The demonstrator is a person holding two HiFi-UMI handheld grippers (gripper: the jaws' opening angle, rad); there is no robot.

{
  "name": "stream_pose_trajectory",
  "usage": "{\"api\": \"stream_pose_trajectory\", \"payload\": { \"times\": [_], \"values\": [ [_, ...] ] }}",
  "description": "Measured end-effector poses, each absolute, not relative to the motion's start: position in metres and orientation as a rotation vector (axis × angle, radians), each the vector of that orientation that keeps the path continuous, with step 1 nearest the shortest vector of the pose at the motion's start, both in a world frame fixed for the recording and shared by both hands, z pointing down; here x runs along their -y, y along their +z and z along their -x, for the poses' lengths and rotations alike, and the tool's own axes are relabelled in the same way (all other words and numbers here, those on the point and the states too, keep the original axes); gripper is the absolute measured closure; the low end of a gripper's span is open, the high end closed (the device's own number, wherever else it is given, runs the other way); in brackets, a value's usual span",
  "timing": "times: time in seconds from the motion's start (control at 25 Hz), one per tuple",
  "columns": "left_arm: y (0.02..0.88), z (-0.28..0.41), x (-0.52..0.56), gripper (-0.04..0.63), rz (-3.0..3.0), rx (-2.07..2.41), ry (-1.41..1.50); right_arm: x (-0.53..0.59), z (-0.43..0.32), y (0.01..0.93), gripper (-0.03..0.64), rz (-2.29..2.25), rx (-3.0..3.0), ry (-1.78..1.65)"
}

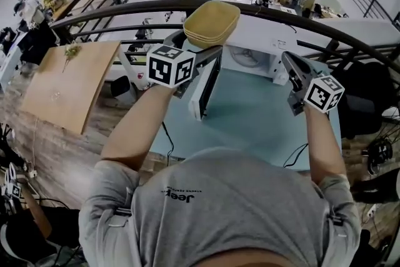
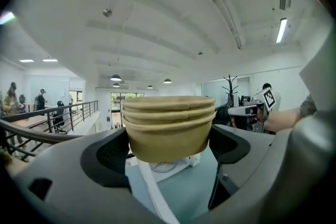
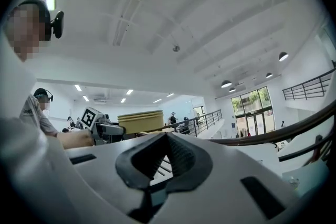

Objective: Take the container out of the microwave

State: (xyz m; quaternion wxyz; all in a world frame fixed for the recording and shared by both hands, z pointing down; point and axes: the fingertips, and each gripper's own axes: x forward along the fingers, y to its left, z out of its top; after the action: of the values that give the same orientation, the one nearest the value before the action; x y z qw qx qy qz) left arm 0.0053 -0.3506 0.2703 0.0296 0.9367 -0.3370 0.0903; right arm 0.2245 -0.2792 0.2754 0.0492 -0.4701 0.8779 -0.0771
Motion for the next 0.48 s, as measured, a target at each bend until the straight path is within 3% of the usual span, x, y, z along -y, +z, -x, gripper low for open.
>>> {"api": "stream_pose_trajectory", "payload": {
  "times": [0.48],
  "values": [
    [0.225, 0.064, 0.308, 0.100, -2.846, 1.224, 0.186, 0.269, -0.171, 0.223, 0.600, 1.282, -2.765, -0.136]
  ]
}}
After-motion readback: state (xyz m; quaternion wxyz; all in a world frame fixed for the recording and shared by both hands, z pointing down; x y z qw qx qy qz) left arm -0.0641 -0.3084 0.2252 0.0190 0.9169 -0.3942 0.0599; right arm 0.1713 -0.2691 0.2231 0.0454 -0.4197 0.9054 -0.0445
